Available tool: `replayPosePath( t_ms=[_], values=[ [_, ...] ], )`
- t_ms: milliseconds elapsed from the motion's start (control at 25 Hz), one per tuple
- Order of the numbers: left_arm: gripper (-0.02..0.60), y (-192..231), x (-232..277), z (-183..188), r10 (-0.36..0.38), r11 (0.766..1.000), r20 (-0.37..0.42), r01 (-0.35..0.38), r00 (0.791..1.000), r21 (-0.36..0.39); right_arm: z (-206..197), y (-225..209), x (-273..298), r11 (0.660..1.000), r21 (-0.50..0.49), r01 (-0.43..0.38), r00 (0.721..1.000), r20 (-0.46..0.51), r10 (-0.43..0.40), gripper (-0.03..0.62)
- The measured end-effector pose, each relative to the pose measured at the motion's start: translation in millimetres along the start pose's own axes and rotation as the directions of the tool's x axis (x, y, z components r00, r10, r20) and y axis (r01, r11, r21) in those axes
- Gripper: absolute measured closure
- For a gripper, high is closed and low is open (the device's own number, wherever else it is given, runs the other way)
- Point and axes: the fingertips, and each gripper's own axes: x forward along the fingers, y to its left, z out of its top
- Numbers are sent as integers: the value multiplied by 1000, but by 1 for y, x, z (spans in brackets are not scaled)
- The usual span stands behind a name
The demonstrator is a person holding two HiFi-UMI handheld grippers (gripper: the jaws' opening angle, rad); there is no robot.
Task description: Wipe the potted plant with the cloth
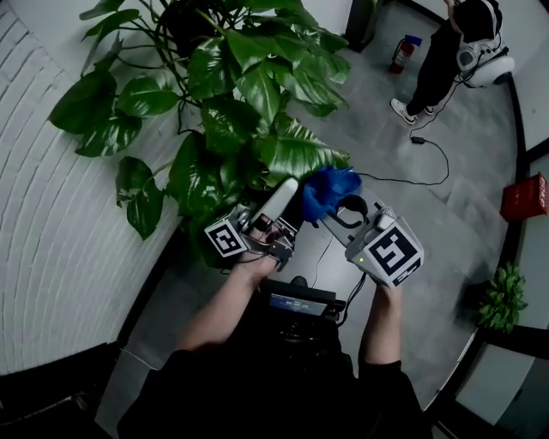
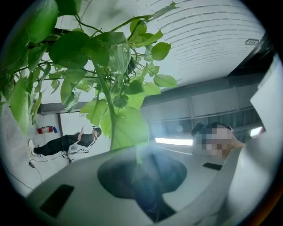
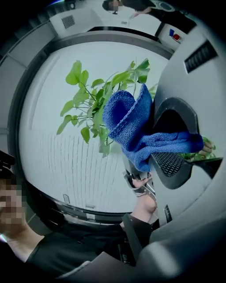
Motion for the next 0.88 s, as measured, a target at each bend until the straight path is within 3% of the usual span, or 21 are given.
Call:
replayPosePath(
  t_ms=[400, 480, 640, 800, 880],
  values=[
    [514, 5, -6, 1, 11, 1000, -3, -11, 1000, -1, -52, 28, -11, 993, 69, -98, 991, -87, 104, 487],
    [514, 5, -7, 3, 18, 1000, -3, -18, 1000, 5, -57, 34, -21, 986, 100, -133, 988, -66, 140, 487],
    [512, 5, -11, 11, 32, 999, 2, -32, 999, 36, -21, 30, -63, 965, 170, -202, 971, 162, 174, 487],
    [493, 1, -12, 22, 41, 996, 13, -42, 999, 85, 52, 16, -113, 964, 100, -246, 884, 430, 181, 487],
    [469, 0, -10, 26, 48, 993, 12, -49, 999, 108, 89, 3, -129, 976, 49, -212, 843, 514, 158, 487]
  ],
)
